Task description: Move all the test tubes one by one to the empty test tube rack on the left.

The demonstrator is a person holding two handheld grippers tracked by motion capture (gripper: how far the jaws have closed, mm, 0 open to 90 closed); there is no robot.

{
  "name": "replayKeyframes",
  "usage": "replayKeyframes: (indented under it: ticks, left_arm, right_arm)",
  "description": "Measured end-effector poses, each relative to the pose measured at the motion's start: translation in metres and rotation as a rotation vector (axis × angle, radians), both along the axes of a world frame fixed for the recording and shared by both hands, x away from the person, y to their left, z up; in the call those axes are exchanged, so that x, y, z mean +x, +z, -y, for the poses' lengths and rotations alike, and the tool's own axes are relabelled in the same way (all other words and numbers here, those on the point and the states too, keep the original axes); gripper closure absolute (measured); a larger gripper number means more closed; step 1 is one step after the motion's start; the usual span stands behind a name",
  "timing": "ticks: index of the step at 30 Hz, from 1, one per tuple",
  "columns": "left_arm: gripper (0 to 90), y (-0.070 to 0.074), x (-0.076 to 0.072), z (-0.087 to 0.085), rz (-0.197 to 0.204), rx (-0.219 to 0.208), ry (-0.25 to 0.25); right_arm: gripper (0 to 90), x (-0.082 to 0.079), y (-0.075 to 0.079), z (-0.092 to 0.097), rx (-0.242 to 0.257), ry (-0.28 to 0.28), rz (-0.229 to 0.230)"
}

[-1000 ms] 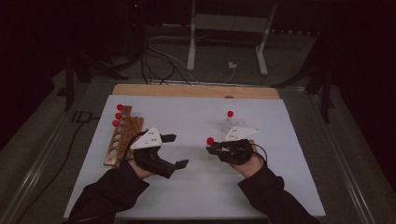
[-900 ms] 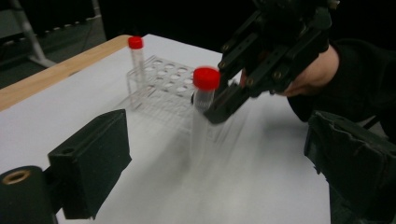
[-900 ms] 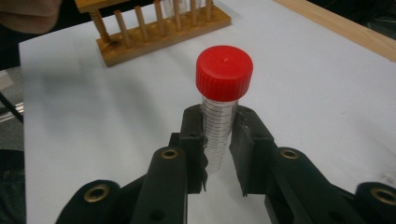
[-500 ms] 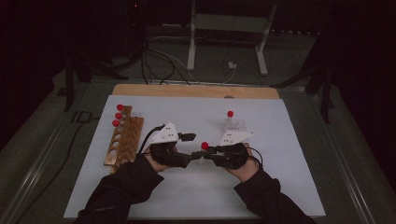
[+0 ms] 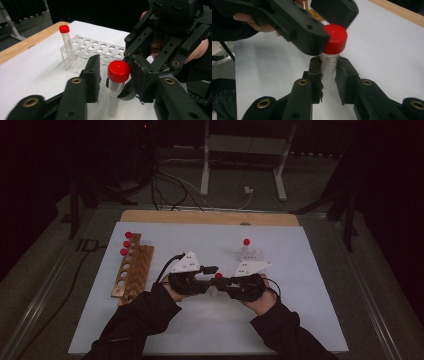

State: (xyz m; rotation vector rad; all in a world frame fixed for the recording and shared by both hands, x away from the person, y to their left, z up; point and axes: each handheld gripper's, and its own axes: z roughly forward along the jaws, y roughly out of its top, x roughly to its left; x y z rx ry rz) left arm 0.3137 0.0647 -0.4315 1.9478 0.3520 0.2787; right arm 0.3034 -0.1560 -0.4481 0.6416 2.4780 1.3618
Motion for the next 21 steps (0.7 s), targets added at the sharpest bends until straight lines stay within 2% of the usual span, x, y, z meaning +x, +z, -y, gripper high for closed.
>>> replayKeyframes:
  ticks: [2, 6, 14, 16, 21]
  left_arm:
    - [66.2, -0.001, 0.000, 0.001, -0.005, -0.001, -0.004]
    - [69.9, -0.001, 0.001, 0.003, -0.012, 0.003, -0.016]
    - [71.7, 0.001, 0.001, 0.001, 0.002, -0.003, -0.012]
    - [71.8, 0.002, 0.000, 0.000, 0.007, -0.004, -0.009]
    - [71.9, 0.009, 0.001, -0.010, 0.010, -0.018, 0.015]
  right_arm:
    - [75.1, 0.000, 0.000, 0.000, 0.001, 0.001, -0.001]
    - [75.2, 0.000, 0.000, 0.000, -0.001, -0.002, -0.004]
    - [74.6, 0.001, 0.001, 0.001, 0.016, -0.003, -0.002]
    - [71.6, 0.002, 0.002, 0.002, 0.027, 0.004, -0.017]
    - [62.8, 0.000, 0.003, 0.006, 0.029, -0.015, -0.002]
